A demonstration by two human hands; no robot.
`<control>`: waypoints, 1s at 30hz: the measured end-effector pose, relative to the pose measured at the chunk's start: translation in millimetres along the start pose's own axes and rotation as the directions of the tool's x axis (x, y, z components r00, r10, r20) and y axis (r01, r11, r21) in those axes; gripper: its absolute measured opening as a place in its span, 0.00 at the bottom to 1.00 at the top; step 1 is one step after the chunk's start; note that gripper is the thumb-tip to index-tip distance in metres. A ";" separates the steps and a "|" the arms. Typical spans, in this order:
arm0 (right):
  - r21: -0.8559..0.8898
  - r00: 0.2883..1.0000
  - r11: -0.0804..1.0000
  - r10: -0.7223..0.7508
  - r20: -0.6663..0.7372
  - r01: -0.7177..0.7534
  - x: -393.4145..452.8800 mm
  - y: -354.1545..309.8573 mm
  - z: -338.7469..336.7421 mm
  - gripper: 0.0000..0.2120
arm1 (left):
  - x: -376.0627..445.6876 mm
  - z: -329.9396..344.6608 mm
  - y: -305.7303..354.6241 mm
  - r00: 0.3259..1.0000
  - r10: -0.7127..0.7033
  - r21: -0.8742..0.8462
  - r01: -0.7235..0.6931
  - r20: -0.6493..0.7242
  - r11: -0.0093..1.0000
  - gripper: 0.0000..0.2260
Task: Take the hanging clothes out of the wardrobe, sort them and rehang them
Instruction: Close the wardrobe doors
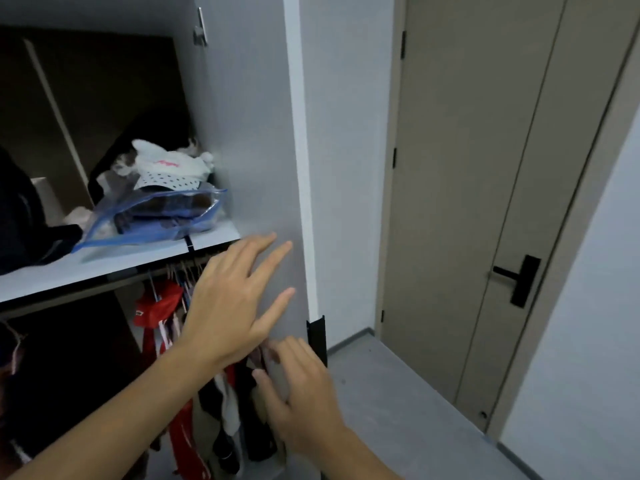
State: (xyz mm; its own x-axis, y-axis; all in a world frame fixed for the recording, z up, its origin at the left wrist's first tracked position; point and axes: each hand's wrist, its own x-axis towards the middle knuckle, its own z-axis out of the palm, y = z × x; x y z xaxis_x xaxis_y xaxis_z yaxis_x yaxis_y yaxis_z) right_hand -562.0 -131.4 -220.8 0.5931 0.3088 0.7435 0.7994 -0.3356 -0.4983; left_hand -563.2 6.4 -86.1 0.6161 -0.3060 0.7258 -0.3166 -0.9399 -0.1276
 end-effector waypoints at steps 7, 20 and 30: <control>-0.109 0.944 0.965 0.205 -0.257 -0.239 0.7 21.0 -36.8 0.22 | 92.7 -10.9 34.1 0.927 0.361 0.207 -0.337 -0.095 0.919 0.25; 0.129 0.816 0.810 0.547 0.185 -0.572 21.5 50.0 -33.8 0.31 | 139.8 6.8 5.4 0.919 0.393 0.460 -0.360 0.024 0.812 0.19; 0.113 0.940 0.943 0.293 0.173 -0.314 0.3 28.1 34.3 0.09 | 83.8 -35.7 -45.6 0.909 0.416 0.517 -0.355 -0.003 0.779 0.13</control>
State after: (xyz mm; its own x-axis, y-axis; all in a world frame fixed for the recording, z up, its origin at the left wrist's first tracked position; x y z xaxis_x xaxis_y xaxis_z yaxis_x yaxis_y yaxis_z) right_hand -536.1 -110.2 -249.9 0.8083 0.3461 0.4763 0.5781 -0.3131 -0.7535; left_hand -522.9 28.9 4.7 0.4262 -0.6690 0.6089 -0.0925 -0.7018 -0.7064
